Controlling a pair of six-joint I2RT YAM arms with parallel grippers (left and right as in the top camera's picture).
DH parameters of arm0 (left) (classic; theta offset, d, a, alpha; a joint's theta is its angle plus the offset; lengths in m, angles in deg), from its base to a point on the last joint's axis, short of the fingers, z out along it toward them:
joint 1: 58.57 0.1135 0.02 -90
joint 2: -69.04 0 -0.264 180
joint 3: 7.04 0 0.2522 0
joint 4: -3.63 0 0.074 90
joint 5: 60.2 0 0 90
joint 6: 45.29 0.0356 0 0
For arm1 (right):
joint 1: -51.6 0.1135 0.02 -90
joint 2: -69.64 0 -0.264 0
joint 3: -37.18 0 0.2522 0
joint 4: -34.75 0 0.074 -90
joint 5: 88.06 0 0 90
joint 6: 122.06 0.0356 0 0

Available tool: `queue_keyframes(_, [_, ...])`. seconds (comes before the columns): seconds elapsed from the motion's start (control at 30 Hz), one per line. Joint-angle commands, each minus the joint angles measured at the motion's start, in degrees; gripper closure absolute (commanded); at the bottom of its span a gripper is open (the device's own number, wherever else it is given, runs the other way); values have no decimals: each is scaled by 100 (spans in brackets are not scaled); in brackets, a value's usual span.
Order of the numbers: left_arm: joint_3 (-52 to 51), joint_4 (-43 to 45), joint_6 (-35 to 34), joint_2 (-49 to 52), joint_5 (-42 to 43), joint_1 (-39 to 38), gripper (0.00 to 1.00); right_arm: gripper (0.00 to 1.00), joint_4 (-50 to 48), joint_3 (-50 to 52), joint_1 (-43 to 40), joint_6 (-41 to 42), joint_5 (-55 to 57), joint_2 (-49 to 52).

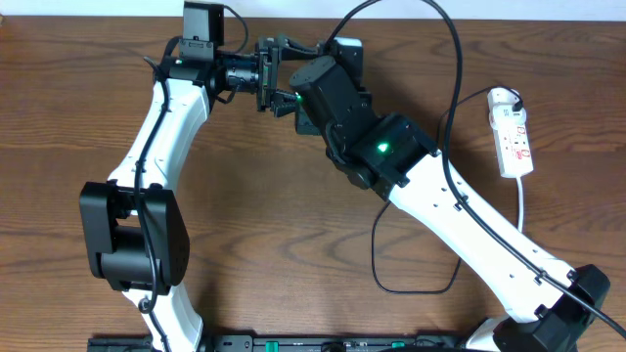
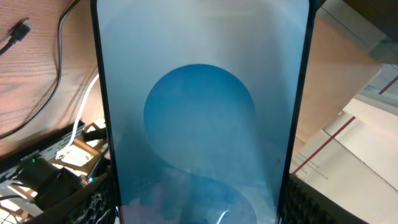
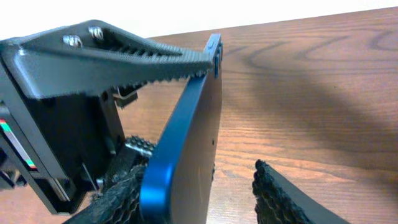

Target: Plug charger to phone and switch on socket

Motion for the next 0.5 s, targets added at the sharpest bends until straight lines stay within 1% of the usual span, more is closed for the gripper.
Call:
queue_keyframes(0.0, [44,46,35,-83,116,17,28,50,-55,-98,48,59,219,-37])
queue_keyframes(0.03, [44,46,35,-83,116,17,28,50,-63,-98,46,57,219,-37])
queue_keyframes(0.17, [44,46,35,-83,116,17,28,60,-107,-98,44,59,216,-35])
queue_keyframes(0.37, [44,44,35,-83,120,17,29,73,-138,-96,52,61,197,-35])
queue_keyframes(0.4, [44,46,35,-83,120,17,28,75,-125,-96,50,61,197,-35])
queue_keyframes(0.47, [44,46,35,-83,120,17,28,75,-105,-90,50,59,199,-35])
